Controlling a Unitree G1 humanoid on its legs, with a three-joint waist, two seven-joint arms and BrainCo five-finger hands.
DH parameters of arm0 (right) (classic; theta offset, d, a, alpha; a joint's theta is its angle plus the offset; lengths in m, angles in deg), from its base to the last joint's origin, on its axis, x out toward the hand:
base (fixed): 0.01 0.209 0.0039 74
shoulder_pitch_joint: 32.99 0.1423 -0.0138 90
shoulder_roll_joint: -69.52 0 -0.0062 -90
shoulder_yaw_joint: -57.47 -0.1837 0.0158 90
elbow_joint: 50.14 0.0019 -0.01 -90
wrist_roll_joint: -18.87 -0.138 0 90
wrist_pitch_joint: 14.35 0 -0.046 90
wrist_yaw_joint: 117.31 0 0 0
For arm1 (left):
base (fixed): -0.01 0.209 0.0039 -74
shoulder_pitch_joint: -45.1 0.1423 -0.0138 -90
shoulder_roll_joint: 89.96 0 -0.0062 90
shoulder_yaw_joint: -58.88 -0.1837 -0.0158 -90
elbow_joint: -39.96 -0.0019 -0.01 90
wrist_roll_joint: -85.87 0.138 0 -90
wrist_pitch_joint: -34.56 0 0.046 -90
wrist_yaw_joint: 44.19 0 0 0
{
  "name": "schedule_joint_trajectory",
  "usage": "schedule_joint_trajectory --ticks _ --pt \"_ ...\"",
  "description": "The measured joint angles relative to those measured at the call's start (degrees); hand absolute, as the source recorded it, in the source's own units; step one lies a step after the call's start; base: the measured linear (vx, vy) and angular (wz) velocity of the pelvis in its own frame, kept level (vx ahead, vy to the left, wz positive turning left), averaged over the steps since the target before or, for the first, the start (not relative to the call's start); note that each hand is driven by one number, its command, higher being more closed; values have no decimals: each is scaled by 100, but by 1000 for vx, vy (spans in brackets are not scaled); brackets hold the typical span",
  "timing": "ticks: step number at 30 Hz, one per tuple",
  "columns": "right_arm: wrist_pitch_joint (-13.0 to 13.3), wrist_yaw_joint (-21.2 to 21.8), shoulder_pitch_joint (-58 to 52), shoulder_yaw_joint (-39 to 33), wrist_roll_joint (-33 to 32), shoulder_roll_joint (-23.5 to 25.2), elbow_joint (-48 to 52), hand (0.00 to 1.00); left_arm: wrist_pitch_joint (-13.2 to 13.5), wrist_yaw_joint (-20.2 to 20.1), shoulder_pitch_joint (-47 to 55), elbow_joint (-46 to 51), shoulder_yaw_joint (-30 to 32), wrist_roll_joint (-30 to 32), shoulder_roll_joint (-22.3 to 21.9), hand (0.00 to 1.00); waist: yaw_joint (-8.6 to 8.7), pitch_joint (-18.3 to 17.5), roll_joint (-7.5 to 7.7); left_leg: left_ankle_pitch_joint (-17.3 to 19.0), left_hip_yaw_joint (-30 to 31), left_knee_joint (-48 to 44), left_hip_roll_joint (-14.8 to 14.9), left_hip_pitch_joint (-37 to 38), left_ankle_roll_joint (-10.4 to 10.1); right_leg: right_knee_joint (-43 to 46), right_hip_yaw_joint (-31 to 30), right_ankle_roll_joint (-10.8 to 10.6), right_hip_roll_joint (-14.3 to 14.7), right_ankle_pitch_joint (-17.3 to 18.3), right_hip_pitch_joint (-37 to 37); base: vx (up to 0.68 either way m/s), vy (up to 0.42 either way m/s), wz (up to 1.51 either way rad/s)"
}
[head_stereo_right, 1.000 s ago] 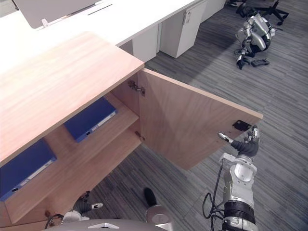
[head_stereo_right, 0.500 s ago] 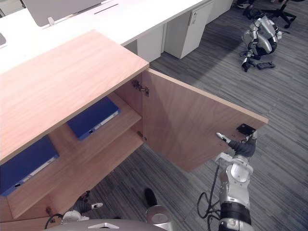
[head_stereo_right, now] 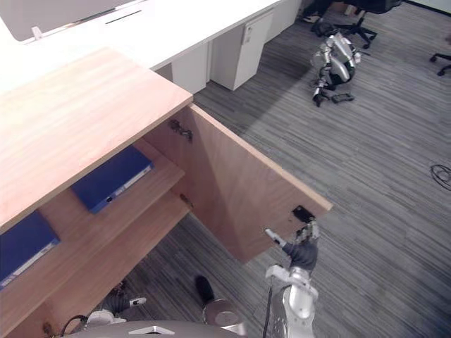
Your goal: Walk over to the cabinet, pick up the folder, carry it to the office cabinet, place the folder inside the office cabinet, then close the office cabinet door
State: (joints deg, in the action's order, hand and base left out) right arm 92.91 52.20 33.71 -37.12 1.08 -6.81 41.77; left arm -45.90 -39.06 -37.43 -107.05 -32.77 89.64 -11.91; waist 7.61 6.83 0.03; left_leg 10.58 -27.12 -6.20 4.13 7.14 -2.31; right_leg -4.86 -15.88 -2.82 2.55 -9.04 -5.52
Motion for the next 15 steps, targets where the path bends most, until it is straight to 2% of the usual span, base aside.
schedule_joint_trajectory --ticks 6,11,15 --pt "-180 298 -556 515 283 11 172 0 -47 4 -28 -2 41 161 -19 0 -6 -4 43 105 -99 -166 125 145 -64 26 81 75 74 -29 157 -18 -33 -11" --pt "-433 508 -617 698 476 -183 183 0 -96 -17 -234 -47 -55 238 21 0 -18 -4 222 107 -25 -175 128 161 -68 121 160 92 70 -15 184 -55 -28 5" --pt "-686 893 -1037 899 476 -607 510 0 -108 -58 -396 -51 -202 333 229 0 -60 -7 389 71 197 -176 117 144 -62 194 368 105 25 37 230 -50 -25 23"
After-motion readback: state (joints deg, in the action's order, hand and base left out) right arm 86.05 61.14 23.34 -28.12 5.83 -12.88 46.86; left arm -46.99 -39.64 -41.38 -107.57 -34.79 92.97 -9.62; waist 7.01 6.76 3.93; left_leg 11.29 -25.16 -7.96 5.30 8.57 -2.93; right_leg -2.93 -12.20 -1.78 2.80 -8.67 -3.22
